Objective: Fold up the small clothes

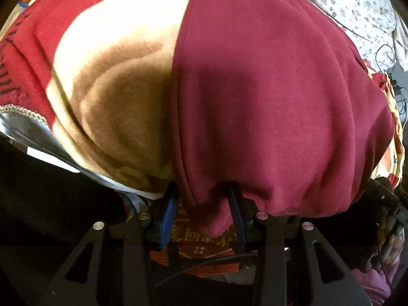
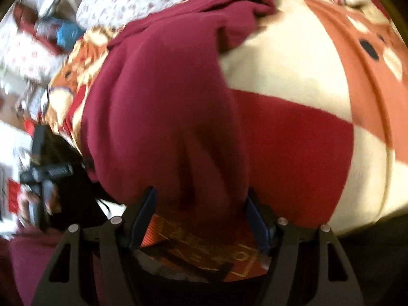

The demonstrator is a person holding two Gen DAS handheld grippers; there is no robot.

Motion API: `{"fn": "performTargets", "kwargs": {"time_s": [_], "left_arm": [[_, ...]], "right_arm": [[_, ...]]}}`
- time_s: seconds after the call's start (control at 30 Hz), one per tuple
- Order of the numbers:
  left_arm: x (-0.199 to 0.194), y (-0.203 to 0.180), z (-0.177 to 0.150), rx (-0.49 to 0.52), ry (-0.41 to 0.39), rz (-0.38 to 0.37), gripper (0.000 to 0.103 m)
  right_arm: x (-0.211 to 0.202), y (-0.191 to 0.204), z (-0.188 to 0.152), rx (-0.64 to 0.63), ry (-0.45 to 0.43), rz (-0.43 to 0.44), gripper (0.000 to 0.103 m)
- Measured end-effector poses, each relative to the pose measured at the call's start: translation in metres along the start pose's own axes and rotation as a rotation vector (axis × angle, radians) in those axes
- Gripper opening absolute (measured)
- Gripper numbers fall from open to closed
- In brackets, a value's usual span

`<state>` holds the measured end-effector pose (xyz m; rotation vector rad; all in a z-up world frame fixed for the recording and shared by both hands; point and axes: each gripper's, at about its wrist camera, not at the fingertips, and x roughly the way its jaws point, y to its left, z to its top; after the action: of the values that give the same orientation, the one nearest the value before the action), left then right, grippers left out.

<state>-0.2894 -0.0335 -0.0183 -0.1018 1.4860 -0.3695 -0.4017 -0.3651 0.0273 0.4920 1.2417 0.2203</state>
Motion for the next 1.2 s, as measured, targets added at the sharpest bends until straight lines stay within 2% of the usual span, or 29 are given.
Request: {"fn": "performTargets", "kwargs": {"time_s": [0.07, 0.13, 0.17, 0.2, 0.27, 0.37, 0.43, 0.53, 0.63, 0.77, 1.0, 1.1, 1.2], "left_arm": [[-0.002, 0.001, -0.001, -0.002, -0.005, -0.007, 0.025], [-0.009, 0.003, -0.005, 0.001, -0.025, -0.026, 0.004], [-0.014, 0.002, -0.006, 0.004, -0.042, -0.024, 0.002], [-0.019, 0.001, -0.007, 0.006, -0.057, -0.027, 0.0], [-0.031, 0.003, -0.011, 0.014, -0.09, -0.049, 0.0], [-0.061, 0.004, -0.018, 0.043, -0.154, -0.078, 0.0], [-0.091, 0.006, -0.021, 0.063, -0.212, -0.098, 0.0], [-0.114, 0.012, -0.03, 0.078, -0.258, -0.087, 0.0], [-0.116, 0.013, -0.025, 0.089, -0.268, -0.066, 0.0], [-0.118, 0.007, -0.021, 0.094, -0.293, -0.093, 0.0], [-0.156, -0.012, 0.02, 0.102, -0.446, -0.154, 0.0], [-0.168, -0.017, 0.048, 0.1, -0.501, -0.175, 0.0], [-0.172, -0.026, 0.083, 0.105, -0.548, -0.158, 0.0]], "right_arm": [[0.0, -0.003, -0.002, 0.011, -0.02, 0.022, 0.072], [0.0, -0.003, -0.004, 0.002, -0.031, 0.005, 0.064], [0.0, -0.001, -0.005, -0.013, -0.033, -0.021, 0.042], [-0.001, 0.001, -0.006, -0.029, -0.034, -0.018, 0.01], [-0.002, 0.004, -0.007, -0.033, -0.02, 0.031, 0.009], [-0.006, 0.016, -0.014, -0.077, -0.011, 0.031, 0.009], [-0.016, 0.021, -0.019, -0.081, -0.005, 0.08, 0.009], [-0.028, 0.024, -0.026, -0.08, -0.015, 0.139, 0.009], [-0.03, 0.021, -0.028, -0.056, -0.018, 0.174, 0.009], [-0.032, 0.021, -0.022, -0.036, -0.031, 0.195, 0.009], [-0.081, 0.018, 0.022, -0.008, -0.211, 0.291, 0.009], [-0.096, 0.019, 0.048, -0.011, -0.29, 0.297, 0.009], [-0.106, 0.016, 0.081, -0.006, -0.36, 0.288, 0.009]]}}
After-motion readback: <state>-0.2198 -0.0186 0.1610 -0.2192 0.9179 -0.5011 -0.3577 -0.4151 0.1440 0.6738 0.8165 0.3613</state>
